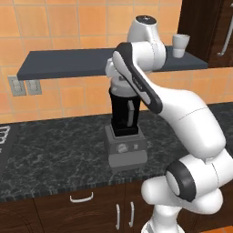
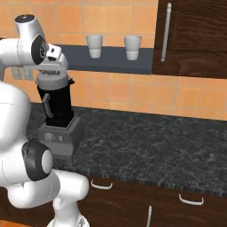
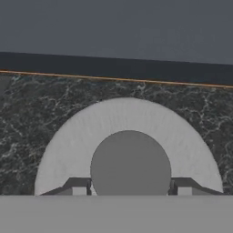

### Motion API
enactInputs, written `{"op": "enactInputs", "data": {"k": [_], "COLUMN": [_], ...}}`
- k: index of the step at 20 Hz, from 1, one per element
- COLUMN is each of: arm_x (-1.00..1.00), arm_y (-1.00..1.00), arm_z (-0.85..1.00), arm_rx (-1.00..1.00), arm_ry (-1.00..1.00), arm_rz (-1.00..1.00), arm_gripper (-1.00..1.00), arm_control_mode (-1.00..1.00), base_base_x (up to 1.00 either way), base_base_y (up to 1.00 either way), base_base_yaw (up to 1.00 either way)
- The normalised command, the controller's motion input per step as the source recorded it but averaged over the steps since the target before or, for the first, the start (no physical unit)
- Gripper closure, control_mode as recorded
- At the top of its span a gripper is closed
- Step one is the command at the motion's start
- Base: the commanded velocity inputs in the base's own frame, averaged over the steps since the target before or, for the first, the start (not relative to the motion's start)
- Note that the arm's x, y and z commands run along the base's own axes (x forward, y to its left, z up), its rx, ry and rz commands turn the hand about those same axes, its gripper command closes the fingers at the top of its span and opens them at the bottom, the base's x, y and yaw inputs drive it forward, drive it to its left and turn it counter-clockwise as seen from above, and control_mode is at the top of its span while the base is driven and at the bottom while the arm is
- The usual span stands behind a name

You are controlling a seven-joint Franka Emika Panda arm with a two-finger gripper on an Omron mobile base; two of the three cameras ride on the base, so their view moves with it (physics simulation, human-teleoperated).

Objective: Close the lid blender by securely placing the lid on top.

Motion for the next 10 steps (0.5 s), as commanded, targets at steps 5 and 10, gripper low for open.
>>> {"op": "enactInputs", "data": {"k": [5, 10], "arm_x": [0.03, -0.23], "arm_y": [0.25, 0.02], "arm_z": [-0.43, -0.38], "arm_rx": [-0.01, 0.00], "arm_ry": [0.11, 0.00], "arm_rz": [0.00, 0.00], "arm_gripper": [1.00, -1.00], "arm_control_mode": [-1.00, -1.00], "base_base_x": [0.00, 0.00], "base_base_y": [0.00, 0.00], "base_base_yaw": [0.00, 0.00]}}
